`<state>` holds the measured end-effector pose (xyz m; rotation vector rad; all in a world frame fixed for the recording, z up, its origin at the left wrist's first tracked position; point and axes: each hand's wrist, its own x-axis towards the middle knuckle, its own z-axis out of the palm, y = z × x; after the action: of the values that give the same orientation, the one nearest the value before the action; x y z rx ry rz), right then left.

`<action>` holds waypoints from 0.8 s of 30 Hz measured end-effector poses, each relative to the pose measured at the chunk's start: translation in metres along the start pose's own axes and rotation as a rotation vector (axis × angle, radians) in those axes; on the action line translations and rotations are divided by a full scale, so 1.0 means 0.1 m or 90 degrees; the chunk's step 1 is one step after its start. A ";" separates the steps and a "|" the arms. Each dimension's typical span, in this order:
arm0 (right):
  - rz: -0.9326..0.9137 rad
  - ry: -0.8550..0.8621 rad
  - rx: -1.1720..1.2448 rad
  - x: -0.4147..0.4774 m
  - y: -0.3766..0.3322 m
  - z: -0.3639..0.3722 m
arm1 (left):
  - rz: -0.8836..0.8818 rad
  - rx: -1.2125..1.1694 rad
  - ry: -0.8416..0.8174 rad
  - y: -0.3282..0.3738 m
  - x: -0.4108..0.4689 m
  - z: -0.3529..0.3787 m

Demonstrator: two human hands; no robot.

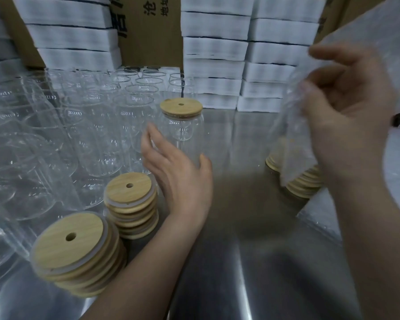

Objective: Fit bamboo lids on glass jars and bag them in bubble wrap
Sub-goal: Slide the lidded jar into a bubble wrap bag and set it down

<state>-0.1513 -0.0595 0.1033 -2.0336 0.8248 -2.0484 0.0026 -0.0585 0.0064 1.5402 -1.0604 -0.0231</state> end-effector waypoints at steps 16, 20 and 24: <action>0.282 -0.065 0.197 -0.35 0.27 0.35 | 0.100 -0.235 -0.180 0.27 -0.18 -0.07; 0.311 -0.135 0.225 -0.39 0.32 0.34 | -0.061 -0.357 -0.184 0.27 -0.16 -0.05; 0.364 -0.265 0.063 -0.39 0.35 0.24 | -0.111 -0.418 -0.158 0.26 -0.14 -0.03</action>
<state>-0.1349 -0.0780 0.0512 -1.7961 1.0352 -1.2832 -0.0198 -0.0441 0.0206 1.0352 -0.9740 -0.6362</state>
